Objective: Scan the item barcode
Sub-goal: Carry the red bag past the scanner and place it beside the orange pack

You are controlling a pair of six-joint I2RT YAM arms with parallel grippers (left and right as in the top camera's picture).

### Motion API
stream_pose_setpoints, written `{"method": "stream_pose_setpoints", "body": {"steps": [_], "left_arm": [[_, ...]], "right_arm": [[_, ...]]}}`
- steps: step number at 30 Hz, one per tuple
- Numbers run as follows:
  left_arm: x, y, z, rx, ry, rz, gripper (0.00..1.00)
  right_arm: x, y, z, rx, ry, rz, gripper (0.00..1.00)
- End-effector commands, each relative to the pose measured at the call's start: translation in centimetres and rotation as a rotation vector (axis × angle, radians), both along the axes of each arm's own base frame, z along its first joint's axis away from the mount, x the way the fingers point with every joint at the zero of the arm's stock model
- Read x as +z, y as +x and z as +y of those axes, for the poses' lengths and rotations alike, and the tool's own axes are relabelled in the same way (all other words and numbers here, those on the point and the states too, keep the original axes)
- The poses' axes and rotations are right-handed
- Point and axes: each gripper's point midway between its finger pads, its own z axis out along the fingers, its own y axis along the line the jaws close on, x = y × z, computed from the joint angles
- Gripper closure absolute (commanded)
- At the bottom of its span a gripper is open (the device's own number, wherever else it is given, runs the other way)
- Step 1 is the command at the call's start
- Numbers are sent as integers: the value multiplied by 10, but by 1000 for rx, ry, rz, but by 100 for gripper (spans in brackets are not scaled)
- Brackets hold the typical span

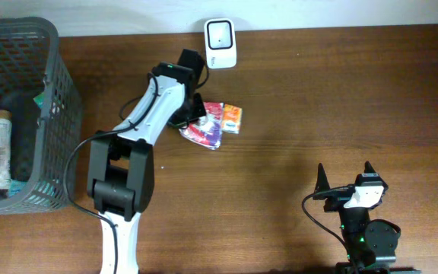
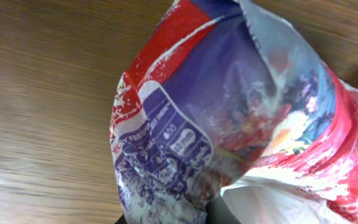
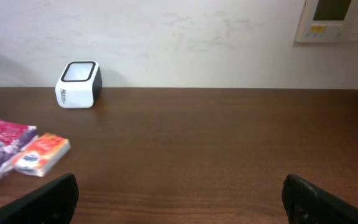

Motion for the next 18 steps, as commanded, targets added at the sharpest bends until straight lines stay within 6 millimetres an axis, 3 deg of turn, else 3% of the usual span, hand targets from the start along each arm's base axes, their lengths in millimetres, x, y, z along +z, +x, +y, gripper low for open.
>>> {"method": "stream_pose_setpoints", "body": {"steps": [1, 6, 10, 11, 13, 15, 18], "left_arm": [[4, -8, -37, -13, -84, -4, 100], [5, -14, -55, -9, -140, 10, 98], [6, -17, -62, -5, -184, 32, 88], [6, -18, -62, -6, -184, 33, 76], [5, -19, -62, -5, -181, 39, 69], [6, -19, -61, -6, -181, 38, 51], [24, -8, -57, -92, -187, -16, 40]], "right_arm": [[-3, 0, 0, -4, 1, 3, 1], [-3, 0, 0, -4, 1, 3, 1], [-3, 0, 0, -4, 1, 3, 1], [-3, 0, 0, -4, 1, 3, 1], [-3, 0, 0, -4, 1, 3, 1], [-3, 0, 0, -4, 1, 3, 1], [-3, 0, 0, -4, 1, 3, 1]]}}
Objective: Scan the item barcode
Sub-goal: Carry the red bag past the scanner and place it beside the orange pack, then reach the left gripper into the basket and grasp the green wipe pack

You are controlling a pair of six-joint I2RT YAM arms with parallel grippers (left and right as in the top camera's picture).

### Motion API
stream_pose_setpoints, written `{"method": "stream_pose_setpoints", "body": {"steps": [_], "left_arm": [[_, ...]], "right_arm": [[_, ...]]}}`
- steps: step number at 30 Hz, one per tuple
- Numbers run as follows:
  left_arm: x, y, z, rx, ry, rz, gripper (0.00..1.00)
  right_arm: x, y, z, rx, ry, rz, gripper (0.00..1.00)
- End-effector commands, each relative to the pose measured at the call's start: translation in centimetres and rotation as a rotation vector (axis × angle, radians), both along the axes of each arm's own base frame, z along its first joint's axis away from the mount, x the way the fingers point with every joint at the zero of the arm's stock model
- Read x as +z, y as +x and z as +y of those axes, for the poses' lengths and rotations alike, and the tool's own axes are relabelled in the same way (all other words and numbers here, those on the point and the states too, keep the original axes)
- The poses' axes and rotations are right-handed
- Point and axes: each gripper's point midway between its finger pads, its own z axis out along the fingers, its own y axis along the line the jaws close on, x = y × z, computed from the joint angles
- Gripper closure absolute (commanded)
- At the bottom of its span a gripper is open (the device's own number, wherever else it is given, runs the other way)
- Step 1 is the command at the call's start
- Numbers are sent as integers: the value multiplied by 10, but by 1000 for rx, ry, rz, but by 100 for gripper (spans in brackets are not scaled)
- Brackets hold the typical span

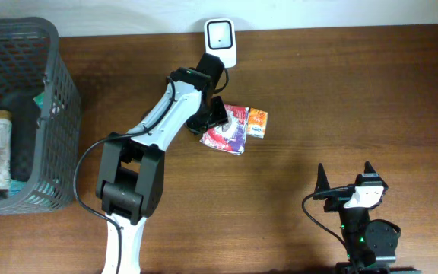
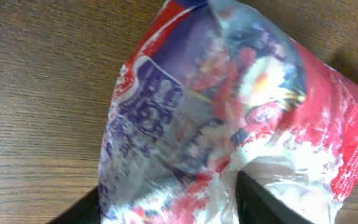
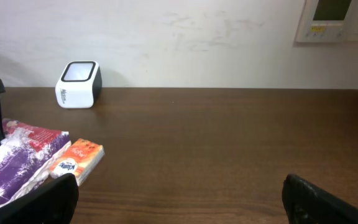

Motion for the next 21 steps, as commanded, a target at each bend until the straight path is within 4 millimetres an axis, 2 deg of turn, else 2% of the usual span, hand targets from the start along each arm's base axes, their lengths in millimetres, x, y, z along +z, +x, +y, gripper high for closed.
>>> {"method": "stream_pose_setpoints", "body": {"steps": [1, 4, 7, 9, 12, 13, 14, 15, 16, 17, 18, 21], "left_arm": [[33, 12, 4, -102, -24, -86, 38], [84, 24, 18, -170, 6, -213, 32], [138, 33, 56, -112, 148, -366, 32], [182, 34, 84, -99, 247, -484, 33], [260, 22, 142, 51, 348, -661, 31], [274, 19, 157, 89, 371, -691, 30], [299, 11, 191, 180, 432, -743, 26], [315, 3, 221, 255, 471, -766, 20], [320, 0, 236, 292, 481, -770, 18], [324, -5, 258, 345, 499, -770, 6], [325, -8, 277, 388, 517, -759, 0], [320, -23, 332, 510, 571, -703, 1]], "right_arm": [[-3, 0, 0, -4, 1, 3, 1], [-3, 0, 0, -4, 1, 3, 1], [-3, 0, 0, -4, 1, 3, 1], [-3, 0, 0, -4, 1, 3, 2], [-3, 0, 0, -4, 1, 3, 1], [-3, 0, 0, -4, 1, 3, 2], [-3, 0, 0, -4, 1, 3, 1], [-3, 0, 0, -4, 1, 3, 1], [-3, 0, 0, -4, 1, 3, 1], [-3, 0, 0, -4, 1, 3, 1], [-3, 0, 0, -4, 1, 3, 1], [-3, 0, 0, -4, 1, 3, 1]]}}
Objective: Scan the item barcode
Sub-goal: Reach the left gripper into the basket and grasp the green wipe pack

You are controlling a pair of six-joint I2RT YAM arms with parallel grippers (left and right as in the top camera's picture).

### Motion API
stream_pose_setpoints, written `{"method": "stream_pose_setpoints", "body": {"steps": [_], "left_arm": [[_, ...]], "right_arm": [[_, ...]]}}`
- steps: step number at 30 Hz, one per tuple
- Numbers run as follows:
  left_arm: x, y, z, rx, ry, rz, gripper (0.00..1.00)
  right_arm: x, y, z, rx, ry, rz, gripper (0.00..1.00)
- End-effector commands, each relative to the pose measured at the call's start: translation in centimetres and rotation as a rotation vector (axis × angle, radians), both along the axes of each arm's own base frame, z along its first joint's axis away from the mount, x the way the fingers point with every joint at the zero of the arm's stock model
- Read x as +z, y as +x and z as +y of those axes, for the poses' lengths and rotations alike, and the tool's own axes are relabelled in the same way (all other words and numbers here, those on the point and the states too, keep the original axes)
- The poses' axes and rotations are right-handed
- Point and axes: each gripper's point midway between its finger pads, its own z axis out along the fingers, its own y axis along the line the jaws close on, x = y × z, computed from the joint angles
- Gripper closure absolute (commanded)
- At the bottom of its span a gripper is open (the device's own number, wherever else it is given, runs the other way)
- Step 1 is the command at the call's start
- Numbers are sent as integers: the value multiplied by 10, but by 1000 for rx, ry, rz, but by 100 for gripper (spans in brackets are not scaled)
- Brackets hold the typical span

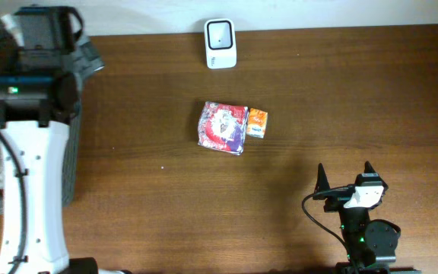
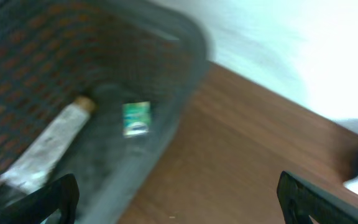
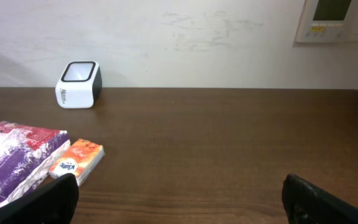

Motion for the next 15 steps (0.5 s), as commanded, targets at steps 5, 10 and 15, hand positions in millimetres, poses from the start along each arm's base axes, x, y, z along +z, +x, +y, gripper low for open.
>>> {"method": "stream_pose_setpoints", "body": {"steps": [5, 10, 15], "left_arm": [[4, -39, 111, 293, 18, -2, 1], [-40, -64, 151, 446, -72, 64, 0], [-137, -65, 169, 481, -154, 289, 0]], "right_arm": [[-3, 0, 0, -4, 1, 3, 1], [-3, 0, 0, -4, 1, 3, 1], [-3, 0, 0, -4, 1, 3, 1]]}}
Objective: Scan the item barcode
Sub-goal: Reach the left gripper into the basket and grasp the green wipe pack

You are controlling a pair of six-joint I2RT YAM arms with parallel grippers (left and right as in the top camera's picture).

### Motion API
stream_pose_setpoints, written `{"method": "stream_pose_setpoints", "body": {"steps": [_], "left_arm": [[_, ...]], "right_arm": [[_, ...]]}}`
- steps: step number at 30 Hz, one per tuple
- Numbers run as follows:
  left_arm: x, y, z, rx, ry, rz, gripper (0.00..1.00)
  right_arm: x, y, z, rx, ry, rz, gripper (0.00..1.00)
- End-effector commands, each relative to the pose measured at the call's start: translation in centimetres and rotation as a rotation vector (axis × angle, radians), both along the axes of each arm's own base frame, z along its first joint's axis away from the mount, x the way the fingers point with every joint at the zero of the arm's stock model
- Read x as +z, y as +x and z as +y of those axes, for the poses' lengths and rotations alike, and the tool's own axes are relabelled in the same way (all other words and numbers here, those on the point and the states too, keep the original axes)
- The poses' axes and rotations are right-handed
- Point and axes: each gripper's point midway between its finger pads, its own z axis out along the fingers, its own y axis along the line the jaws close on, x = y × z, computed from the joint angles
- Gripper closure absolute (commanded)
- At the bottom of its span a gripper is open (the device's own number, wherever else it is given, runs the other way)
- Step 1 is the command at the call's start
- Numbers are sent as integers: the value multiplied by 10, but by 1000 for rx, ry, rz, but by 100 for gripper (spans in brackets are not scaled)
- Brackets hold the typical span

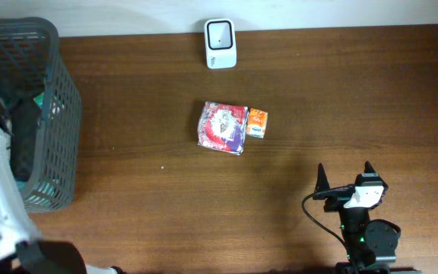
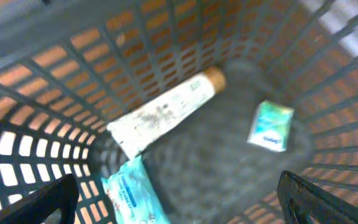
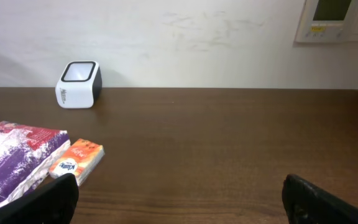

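A white barcode scanner (image 1: 220, 33) stands at the table's far edge, also in the right wrist view (image 3: 78, 84). A red-and-purple bag (image 1: 223, 127) lies below it on the table, with an orange tissue pack (image 1: 256, 123) touching its right side. My left gripper (image 2: 178, 205) is open over the grey basket (image 1: 58, 106), looking down on a white tube (image 2: 166, 112), a small green pack (image 2: 271, 126) and a teal wipes pack (image 2: 129, 193). It holds nothing. My right gripper (image 3: 179, 199) rests open near the front right, empty.
The basket's mesh walls (image 2: 42, 68) rise around the left gripper's view. My left arm runs along the table's left edge. A wall panel (image 3: 334, 18) hangs behind the table at the right.
My left gripper was beside the basket's rim, seeing its outside and the table. Now it looks straight down into the basket. The bag, tissue pack and right arm have not moved.
My left gripper was at the red-and-purple bag, left of the scanner's front. Then bag and orange pack lay further right, the gripper still on the bag. Then the bag lay free and the gripper was open near the basket, now over it.
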Motion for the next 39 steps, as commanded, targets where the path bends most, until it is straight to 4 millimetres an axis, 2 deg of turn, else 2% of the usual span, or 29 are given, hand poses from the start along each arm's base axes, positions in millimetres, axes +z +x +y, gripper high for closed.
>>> {"method": "stream_pose_setpoints", "body": {"steps": [1, 4, 7, 10, 19, 21, 22, 23, 24, 25, 28, 30, 31, 33, 37, 39], "left_arm": [[-74, 6, 3, 6, -142, 131, 1], [-126, -1, 6, 23, -250, 258, 1], [-151, -11, 7, 42, -305, 337, 0], [-180, -24, -2, 47, -375, 449, 1], [-225, -64, -21, 64, -458, 601, 1], [-228, -70, -21, 72, -467, 614, 2], [-228, -71, -21, 76, -469, 613, 6], [-228, -72, -19, 81, -470, 612, 25], [-228, -73, -18, 85, -471, 610, 52], [-228, -73, -17, 88, -472, 608, 59], [-229, -74, -14, 95, -471, 600, 67], [-229, -71, -12, 95, -465, 589, 65], [-230, -71, -13, 94, -467, 587, 52], [-232, -71, -13, 94, -470, 592, 39], [-245, -72, -13, 96, -482, 621, 32], [-254, -74, -14, 94, -496, 645, 35]], "right_arm": [[-3, 0, 0, -4, 1, 3, 1], [-3, 0, 0, -4, 1, 3, 1], [-3, 0, 0, -4, 1, 3, 1], [-3, 0, 0, -4, 1, 3, 1], [-3, 0, 0, -4, 1, 3, 1], [-3, 0, 0, -4, 1, 3, 1], [-3, 0, 0, -4, 1, 3, 1], [-3, 0, 0, -4, 1, 3, 1], [-3, 0, 0, -4, 1, 3, 1], [-3, 0, 0, -4, 1, 3, 2], [-3, 0, 0, -4, 1, 3, 1], [-3, 0, 0, -4, 1, 3, 1], [-3, 0, 0, -4, 1, 3, 1], [-3, 0, 0, -4, 1, 3, 1], [-3, 0, 0, -4, 1, 3, 1], [-3, 0, 0, -4, 1, 3, 1]]}}
